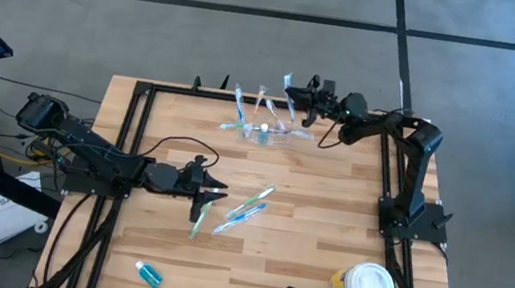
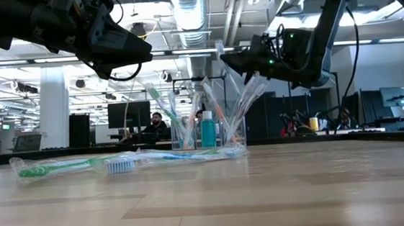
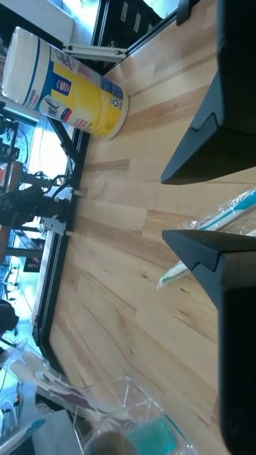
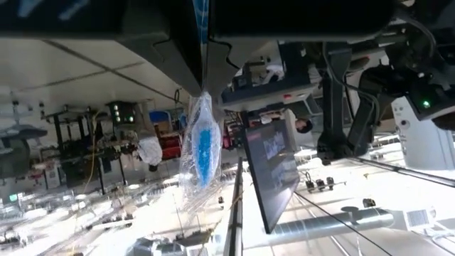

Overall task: Pick & Place toothbrushing station
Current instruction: Put the blue toothbrush into the transparent organizer

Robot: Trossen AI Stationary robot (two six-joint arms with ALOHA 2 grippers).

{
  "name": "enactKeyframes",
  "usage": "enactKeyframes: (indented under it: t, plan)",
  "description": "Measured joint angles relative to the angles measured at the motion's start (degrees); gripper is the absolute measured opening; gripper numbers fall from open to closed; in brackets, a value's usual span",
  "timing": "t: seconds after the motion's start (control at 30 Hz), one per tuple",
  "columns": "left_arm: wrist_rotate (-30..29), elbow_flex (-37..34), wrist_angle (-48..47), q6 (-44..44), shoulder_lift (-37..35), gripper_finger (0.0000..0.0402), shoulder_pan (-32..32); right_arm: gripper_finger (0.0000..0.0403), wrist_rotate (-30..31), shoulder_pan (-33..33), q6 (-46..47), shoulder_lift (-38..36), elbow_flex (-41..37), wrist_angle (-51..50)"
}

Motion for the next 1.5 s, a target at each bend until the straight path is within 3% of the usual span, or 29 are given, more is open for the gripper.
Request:
enactKeyframes:
  t: [0.5, 1.5]
  plan:
    - [-0.04, 0.00, -0.02, 0.00, 0.00, 0.0106, 0.00, 0.0000, 0.36, 1.09, 1.76, 8.15, 4.29, 0.86]
    - [-0.04, 0.00, -0.02, 0.00, 0.00, 0.0106, 0.00, 0.0000, 0.18, 1.68, 0.37, 8.35, 4.44, -3.12]
